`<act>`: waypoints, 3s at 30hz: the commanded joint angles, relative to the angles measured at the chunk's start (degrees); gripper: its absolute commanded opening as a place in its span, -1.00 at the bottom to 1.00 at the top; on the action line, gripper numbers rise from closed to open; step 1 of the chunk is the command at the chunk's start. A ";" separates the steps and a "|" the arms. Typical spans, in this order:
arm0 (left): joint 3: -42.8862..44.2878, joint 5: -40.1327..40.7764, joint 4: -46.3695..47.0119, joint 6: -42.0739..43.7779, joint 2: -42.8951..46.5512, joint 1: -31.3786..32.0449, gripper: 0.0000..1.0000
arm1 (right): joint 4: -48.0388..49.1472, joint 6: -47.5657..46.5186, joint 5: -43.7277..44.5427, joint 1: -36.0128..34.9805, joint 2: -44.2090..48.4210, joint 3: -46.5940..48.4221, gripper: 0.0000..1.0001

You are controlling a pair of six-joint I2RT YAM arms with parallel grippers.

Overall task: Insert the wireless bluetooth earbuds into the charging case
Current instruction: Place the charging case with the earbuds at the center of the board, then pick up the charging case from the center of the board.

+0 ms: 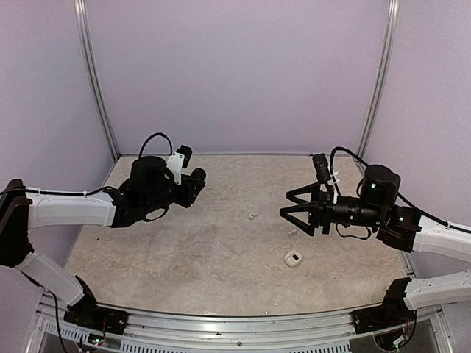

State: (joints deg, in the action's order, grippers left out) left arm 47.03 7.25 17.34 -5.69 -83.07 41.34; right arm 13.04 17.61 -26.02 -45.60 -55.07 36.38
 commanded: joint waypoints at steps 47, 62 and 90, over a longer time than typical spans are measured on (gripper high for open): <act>18.22 -8.58 -15.21 -10.83 -26.41 -18.43 0.73 | -32.84 -0.69 18.44 0.71 -16.85 1.06 0.53; 4.24 7.73 2.21 -4.43 -0.26 -9.81 0.98 | -34.88 -4.98 22.63 -1.58 -28.83 6.85 0.52; -16.08 0.69 17.44 -5.83 15.98 -1.21 0.98 | -17.74 -0.76 16.28 -1.92 -27.11 11.59 0.11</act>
State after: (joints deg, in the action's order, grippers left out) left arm 32.34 9.65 30.72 -13.50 -67.22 36.77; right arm -14.68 14.04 -5.19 -47.94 -87.66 45.74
